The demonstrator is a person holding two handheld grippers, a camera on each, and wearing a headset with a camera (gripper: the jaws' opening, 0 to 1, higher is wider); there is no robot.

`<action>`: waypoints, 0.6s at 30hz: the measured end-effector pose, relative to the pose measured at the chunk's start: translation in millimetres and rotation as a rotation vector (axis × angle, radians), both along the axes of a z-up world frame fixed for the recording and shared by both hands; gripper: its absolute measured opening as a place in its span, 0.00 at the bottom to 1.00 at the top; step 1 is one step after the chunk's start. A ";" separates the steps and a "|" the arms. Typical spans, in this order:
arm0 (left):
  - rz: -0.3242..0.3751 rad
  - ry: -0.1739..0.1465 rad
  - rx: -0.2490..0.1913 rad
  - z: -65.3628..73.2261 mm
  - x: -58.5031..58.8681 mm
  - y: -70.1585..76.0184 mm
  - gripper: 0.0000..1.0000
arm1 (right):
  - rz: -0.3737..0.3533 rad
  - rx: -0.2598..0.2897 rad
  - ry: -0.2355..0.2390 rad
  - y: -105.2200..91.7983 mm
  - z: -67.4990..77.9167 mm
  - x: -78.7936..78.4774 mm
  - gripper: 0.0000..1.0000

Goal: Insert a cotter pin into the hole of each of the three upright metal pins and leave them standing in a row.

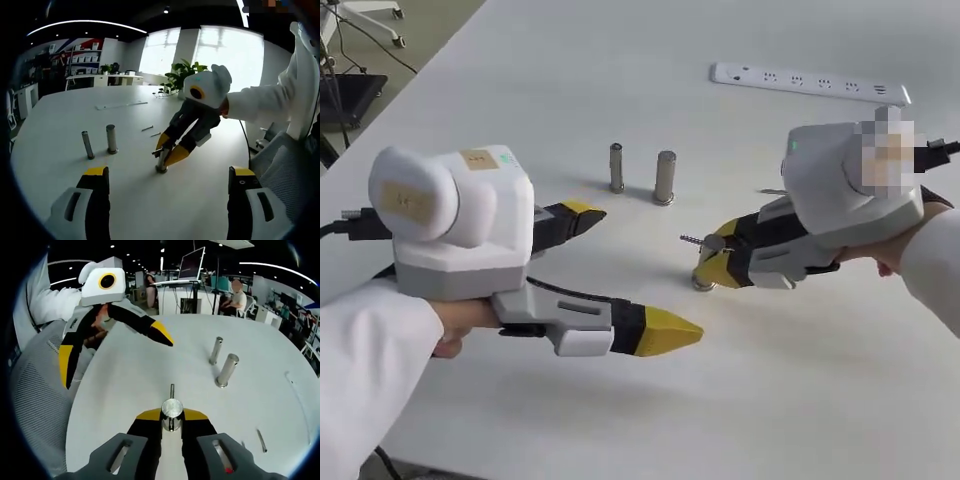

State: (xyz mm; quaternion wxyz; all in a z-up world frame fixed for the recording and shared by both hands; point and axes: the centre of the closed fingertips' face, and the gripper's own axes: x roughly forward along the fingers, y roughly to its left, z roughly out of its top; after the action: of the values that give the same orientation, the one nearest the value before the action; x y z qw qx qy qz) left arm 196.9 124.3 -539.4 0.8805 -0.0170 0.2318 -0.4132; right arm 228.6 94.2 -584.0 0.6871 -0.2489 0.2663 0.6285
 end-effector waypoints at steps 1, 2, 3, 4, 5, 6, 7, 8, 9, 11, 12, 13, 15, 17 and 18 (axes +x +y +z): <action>0.000 0.001 -0.001 -0.3 0.0 -0.1 0.99 | 0.024 -0.005 -0.010 -0.1 0.1 0.9 0.08; -0.002 0.005 0.000 -1.1 -0.4 -0.5 0.99 | 0.028 -0.006 -0.010 -0.4 0.1 2.2 0.08; -0.007 0.010 0.002 -2.4 -1.1 -1.2 0.99 | 0.043 -0.009 -0.012 -0.8 0.4 4.8 0.08; -0.010 0.011 0.005 -3.2 -1.4 -1.7 0.99 | 0.057 -0.008 -0.017 -0.9 1.0 6.5 0.08; -0.010 0.011 0.008 -4.0 -1.3 -1.8 0.99 | 0.074 -0.006 -0.030 -0.9 1.8 9.7 0.08; -0.012 0.014 0.012 -5.4 -1.5 -2.1 0.99 | 0.069 -0.006 -0.025 -1.4 2.3 12.6 0.08; -0.012 0.017 0.012 -6.1 -1.7 -2.2 0.99 | 0.068 -0.005 -0.023 -1.4 3.1 15.7 0.08; -0.012 0.021 0.012 -6.9 -1.8 -2.4 0.99 | 0.068 0.001 -0.019 -1.8 4.2 19.5 0.08; -0.011 0.022 0.011 -7.4 -1.8 -2.5 0.99 | 0.068 0.007 -0.019 -1.9 5.0 22.1 0.08; -0.016 0.032 0.007 -8.7 -3.1 -3.9 0.99 | 0.074 0.008 -0.017 -2.7 5.0 25.5 0.08; -0.018 0.035 0.007 -9.5 -3.5 -4.3 0.99 | 0.087 -0.001 -0.021 -4.1 3.2 27.1 0.08; -0.022 0.036 0.010 -10.4 -4.0 -4.8 0.99 | 0.101 -0.010 -0.023 -5.5 1.3 28.3 0.08; -0.025 0.040 0.010 -11.5 -4.5 -5.7 0.99 | 0.094 -0.016 -0.015 -8.2 -0.8 31.7 0.08; -0.026 0.043 0.008 -11.9 -5.1 -7.4 0.99 | 0.093 -0.001 -0.005 -7.3 0.4 33.0 0.08; -0.029 0.045 0.007 -12.1 -5.6 -8.2 0.99 | 0.099 -0.003 -0.007 -7.8 0.3 32.6 0.08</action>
State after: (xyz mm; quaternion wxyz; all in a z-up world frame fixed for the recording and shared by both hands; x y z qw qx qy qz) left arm 191.4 116.1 -551.5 0.8691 -0.0196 0.2532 -0.4244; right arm 261.2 86.5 -583.6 0.6557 -0.2650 0.2522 0.6604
